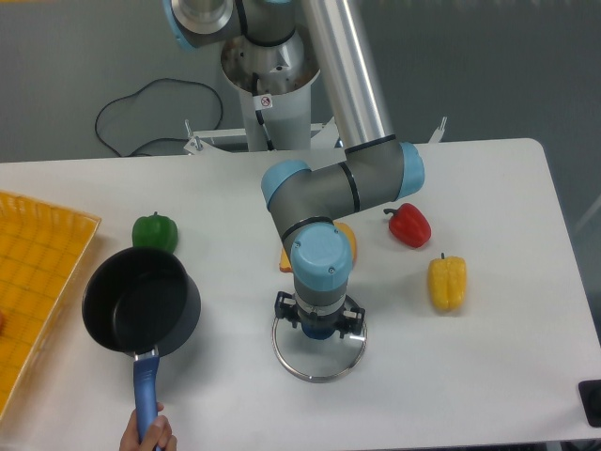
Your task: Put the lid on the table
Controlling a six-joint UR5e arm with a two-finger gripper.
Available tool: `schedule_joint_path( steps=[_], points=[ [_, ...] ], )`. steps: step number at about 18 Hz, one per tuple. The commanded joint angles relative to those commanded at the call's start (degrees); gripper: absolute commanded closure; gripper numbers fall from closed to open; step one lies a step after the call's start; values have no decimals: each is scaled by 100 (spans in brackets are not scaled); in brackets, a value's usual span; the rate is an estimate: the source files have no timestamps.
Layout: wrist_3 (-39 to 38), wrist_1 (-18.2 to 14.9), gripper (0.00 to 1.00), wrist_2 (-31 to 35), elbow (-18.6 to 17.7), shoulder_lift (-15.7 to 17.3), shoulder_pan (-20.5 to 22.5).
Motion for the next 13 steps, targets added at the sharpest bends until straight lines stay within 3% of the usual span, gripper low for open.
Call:
schedule_joint_path(
  steps=[7,13],
  points=[
    [70,-35,0,0,342,237,0],
    [1975,-263,0,79,238,834,-35]
  ],
)
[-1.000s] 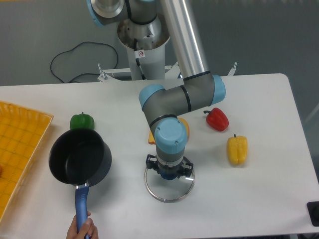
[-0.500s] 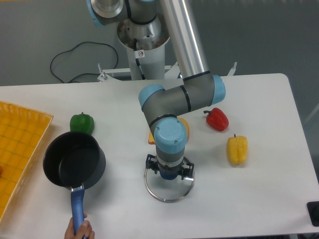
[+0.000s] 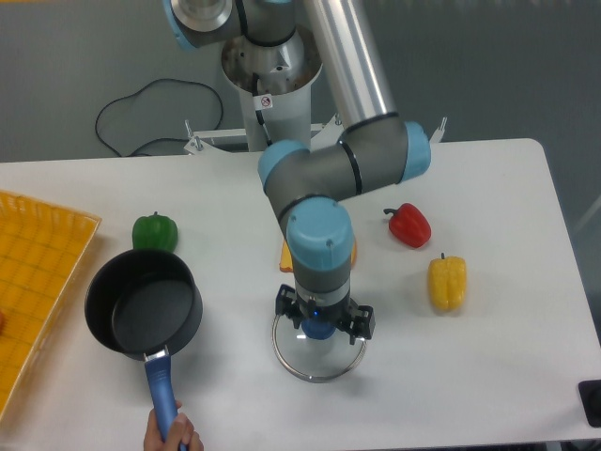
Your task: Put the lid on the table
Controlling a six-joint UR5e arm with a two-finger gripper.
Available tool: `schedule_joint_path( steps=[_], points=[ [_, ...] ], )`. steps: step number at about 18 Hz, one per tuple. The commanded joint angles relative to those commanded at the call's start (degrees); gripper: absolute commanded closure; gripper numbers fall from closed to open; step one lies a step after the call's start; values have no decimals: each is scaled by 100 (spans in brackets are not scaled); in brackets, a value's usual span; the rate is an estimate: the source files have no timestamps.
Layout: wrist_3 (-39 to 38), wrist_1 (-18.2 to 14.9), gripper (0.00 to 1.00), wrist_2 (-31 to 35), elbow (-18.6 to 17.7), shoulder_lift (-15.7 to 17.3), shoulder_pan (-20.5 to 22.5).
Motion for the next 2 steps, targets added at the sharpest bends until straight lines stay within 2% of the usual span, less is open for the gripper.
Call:
schedule_joint_path(
  steps=[2],
  points=[
    [387,-62,0,35,-123,176,-9]
  ],
)
